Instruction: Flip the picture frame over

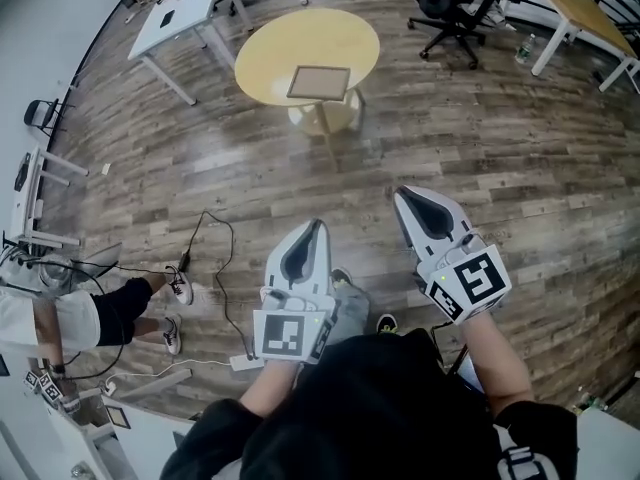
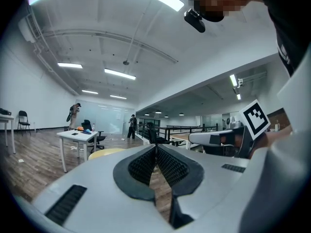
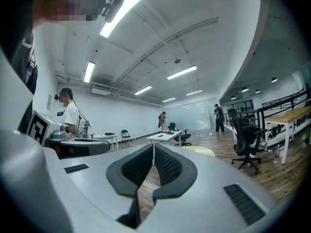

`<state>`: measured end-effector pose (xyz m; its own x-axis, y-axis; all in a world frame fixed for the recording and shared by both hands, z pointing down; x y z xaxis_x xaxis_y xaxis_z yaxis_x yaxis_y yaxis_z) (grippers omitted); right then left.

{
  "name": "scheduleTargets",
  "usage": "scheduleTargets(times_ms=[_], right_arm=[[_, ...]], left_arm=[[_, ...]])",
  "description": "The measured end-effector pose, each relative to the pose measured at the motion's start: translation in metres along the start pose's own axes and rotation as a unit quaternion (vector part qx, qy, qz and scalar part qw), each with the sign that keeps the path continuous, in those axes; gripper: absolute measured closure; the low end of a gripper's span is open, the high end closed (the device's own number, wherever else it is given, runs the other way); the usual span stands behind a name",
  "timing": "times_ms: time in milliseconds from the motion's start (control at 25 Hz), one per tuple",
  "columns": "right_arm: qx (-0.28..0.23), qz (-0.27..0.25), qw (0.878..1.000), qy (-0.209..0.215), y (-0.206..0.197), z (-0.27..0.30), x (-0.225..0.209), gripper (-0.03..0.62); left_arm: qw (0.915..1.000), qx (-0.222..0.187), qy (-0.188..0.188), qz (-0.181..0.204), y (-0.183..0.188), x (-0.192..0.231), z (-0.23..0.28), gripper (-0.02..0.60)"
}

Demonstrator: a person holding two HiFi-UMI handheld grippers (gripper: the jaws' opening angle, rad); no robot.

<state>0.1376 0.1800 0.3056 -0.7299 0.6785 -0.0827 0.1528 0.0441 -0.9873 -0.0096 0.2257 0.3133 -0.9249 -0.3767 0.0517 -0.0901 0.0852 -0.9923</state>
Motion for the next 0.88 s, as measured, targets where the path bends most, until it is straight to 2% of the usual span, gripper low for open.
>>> scheduleTargets(times_ms=[400, 680, 880], right_arm=[[0.011, -0.019, 1.000, 0.010, -0.006, 0.112, 0.006, 0.571], [0.014, -0.034, 0.999, 0.004, -0.010, 0.163, 0.007, 0.571], [0.018, -0.037, 0.999, 0.008, -0.015, 0.188, -0.004, 0.571]], left_arm=[[0.9999, -0.004, 0.000, -0.013, 0.003, 0.098, 0.042, 0.551], [0.9996, -0.003, 0.010, -0.025, 0.004, 0.147, 0.058, 0.551], [0.9996, -0.004, 0.011, -0.025, 0.000, 0.167, 0.078, 0.551]])
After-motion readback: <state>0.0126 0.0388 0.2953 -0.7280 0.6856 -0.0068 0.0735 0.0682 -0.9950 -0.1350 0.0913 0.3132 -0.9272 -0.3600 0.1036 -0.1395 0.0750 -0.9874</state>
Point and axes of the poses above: the fingertips, and each gripper's own axes: z forward along the fingers, x to its left, y out of its top, the point moved 3 cm from there along -z, backward along the fingers, and after that the axes turned 10 degrees about -x, right-handed, at the moved point
